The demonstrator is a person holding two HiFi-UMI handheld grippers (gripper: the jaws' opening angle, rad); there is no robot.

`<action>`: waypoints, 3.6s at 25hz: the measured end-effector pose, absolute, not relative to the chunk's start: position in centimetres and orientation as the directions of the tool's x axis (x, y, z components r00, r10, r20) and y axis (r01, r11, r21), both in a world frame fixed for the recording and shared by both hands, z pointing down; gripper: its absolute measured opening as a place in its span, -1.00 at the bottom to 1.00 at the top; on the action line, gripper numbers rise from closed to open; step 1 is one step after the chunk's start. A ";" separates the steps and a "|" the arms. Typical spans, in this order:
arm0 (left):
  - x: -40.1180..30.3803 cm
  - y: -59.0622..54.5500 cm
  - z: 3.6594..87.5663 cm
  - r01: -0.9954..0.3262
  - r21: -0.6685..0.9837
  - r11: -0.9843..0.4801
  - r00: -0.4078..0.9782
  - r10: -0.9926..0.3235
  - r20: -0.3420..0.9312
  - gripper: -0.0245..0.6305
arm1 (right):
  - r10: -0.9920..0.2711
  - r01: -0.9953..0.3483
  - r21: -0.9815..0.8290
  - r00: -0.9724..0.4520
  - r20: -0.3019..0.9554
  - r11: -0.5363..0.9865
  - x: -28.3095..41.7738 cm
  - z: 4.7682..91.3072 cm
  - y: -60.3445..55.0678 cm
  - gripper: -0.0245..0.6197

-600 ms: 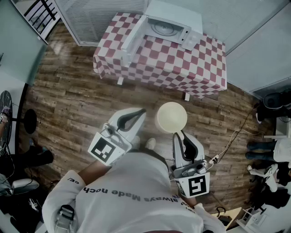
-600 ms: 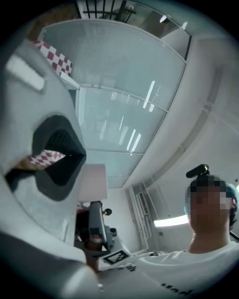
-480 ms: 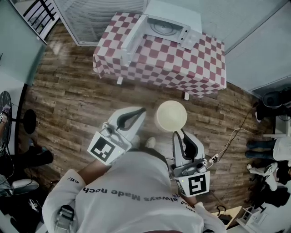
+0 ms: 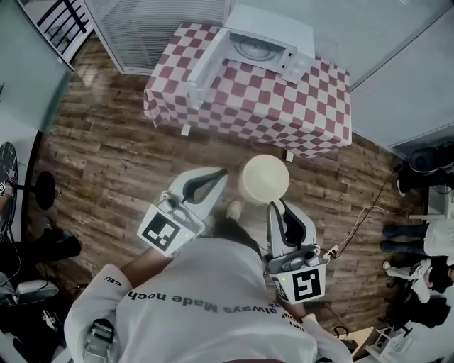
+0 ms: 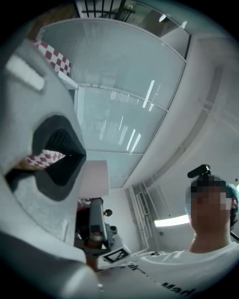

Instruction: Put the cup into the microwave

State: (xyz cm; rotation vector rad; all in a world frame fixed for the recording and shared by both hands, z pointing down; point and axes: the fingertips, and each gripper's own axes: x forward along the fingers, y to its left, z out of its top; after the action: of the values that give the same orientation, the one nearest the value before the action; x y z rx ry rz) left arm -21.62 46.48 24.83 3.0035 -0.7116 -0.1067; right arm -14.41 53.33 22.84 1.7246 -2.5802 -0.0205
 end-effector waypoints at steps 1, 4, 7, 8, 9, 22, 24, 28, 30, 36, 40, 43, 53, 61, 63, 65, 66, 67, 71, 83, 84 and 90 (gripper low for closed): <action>-21.2 46.1 24.8 -0.445 0.070 -0.893 0.892 -0.449 -0.056 -0.91 | -0.924 -0.924 0.034 -0.381 0.025 0.382 -14.0 22.9 52.9 -0.80; -19.4 44.4 24.7 -0.443 0.068 -0.894 0.893 -0.447 -0.057 -0.91 | -0.927 -0.927 0.031 -0.374 0.011 0.374 -12.3 22.5 50.9 -0.80; -17.0 42.6 24.8 -0.445 0.054 -0.894 0.892 -0.448 -0.056 -0.91 | -0.929 -0.929 0.018 -0.369 0.004 0.369 -10.0 22.7 49.0 -0.80; -16.2 42.0 24.8 -0.448 0.052 -0.893 0.891 -0.450 -0.055 -0.91 | -0.926 -0.926 0.029 -0.376 0.012 0.376 -9.2 23.1 48.6 -0.80; -15.5 41.4 24.9 -0.451 0.052 -0.891 0.890 -0.454 -0.054 -0.91 | -0.924 -0.924 0.037 -0.381 0.018 0.381 -8.4 23.3 48.1 -0.80; -7.3 34.9 25.5 -0.512 0.038 -0.858 0.858 -0.513 -0.037 -0.91 | -0.902 -0.901 0.041 -0.432 0.014 0.432 0.1 23.8 41.7 -0.80; -6.6 34.3 25.7 -0.524 0.037 -0.851 0.850 -0.525 -0.034 -0.91 | -0.900 -0.899 0.043 -0.436 0.015 0.436 1.1 23.9 41.2 -0.80; -5.8 33.7 25.9 -0.540 0.043 -0.840 0.840 -0.542 -0.033 -0.91 | -0.898 -0.898 0.038 -0.439 0.012 0.439 2.2 24.1 40.6 -0.80; -5.5 33.5 26.1 -0.543 0.043 -0.839 0.838 -0.544 -0.029 -0.91 | -0.897 -0.896 0.035 -0.442 0.010 0.442 2.5 24.1 40.3 -0.80; -4.9 32.6 26.3 -0.543 0.038 -0.839 0.839 -0.544 -0.026 -0.91 | -0.897 -0.896 0.028 -0.442 0.009 0.442 3.2 24.2 39.3 -0.80; -4.7 31.5 26.4 -0.538 0.050 -0.841 0.841 -0.540 -0.029 -0.91 | -0.898 -0.898 0.033 -0.439 0.007 0.439 3.2 24.3 38.0 -0.80; -4.8 29.9 26.7 -0.534 0.054 -0.844 0.844 -0.536 -0.030 -0.91 | -0.900 -0.900 0.036 -0.435 -0.001 0.435 3.0 24.3 36.5 -0.80; -4.3 22.4 26.8 -0.512 0.058 -0.857 0.857 -0.514 -0.039 -0.91 | -0.907 -0.906 0.043 -0.421 0.012 0.421 3.3 24.5 29.0 -0.80; -5.2 15.0 26.3 -0.505 0.056 -0.861 0.861 -0.507 -0.042 -0.91 | -0.912 -0.912 0.047 -0.409 -0.011 0.408 2.3 23.7 21.5 -0.80; -5.5 13.0 26.1 -0.497 0.057 -0.866 0.865 -0.500 -0.044 -0.91 | -0.915 -0.914 0.056 -0.403 0.001 0.403 2.1 23.7 19.7 -0.80; -5.7 10.9 25.9 -0.490 0.060 -0.870 0.869 -0.492 -0.046 -0.91 | -0.918 -0.917 0.056 -0.396 0.000 0.396 1.8 23.6 17.6 -0.80; -5.8 9.9 25.8 -0.487 0.061 -0.871 0.871 -0.490 -0.047 -0.91 | -0.919 -0.918 0.055 -0.394 -0.001 0.394 1.7 23.5 16.6 -0.80; -5.8 8.9 25.8 -0.484 0.061 -0.873 0.872 -0.487 -0.048 -0.91 | -0.919 -0.918 0.055 -0.393 -0.001 0.393 1.5 23.5 15.6 -0.80; -6.1 5.2 26.0 -0.469 0.062 -0.881 0.880 -0.472 -0.048 -0.91 | -0.924 -0.923 0.056 -0.382 0.003 0.382 1.1 23.6 12.1 -0.80; -6.6 -0.9 27.0 -0.444 0.084 -0.892 0.893 -0.448 -0.044 -0.92 | -0.938 -0.936 0.049 -0.348 0.014 0.348 0.6 24.2 6.0 -0.80; -6.5 -1.2 27.0 -0.442 0.084 -0.893 0.894 -0.446 -0.043 -0.91 | -0.938 -0.937 0.047 -0.346 0.015 0.347 0.7 24.3 5.7 -0.80; -6.2 -2.6 27.0 -0.446 0.090 -0.891 0.892 -0.451 -0.044 -0.91 | -0.938 -0.937 0.044 -0.346 0.017 0.346 1.2 24.4 4.2 -0.80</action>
State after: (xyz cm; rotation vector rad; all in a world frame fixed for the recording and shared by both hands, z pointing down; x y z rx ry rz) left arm -6.19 -2.55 26.96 2.9800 -0.7074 -0.0975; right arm 1.17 4.24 24.36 1.7740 -2.5456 -0.0409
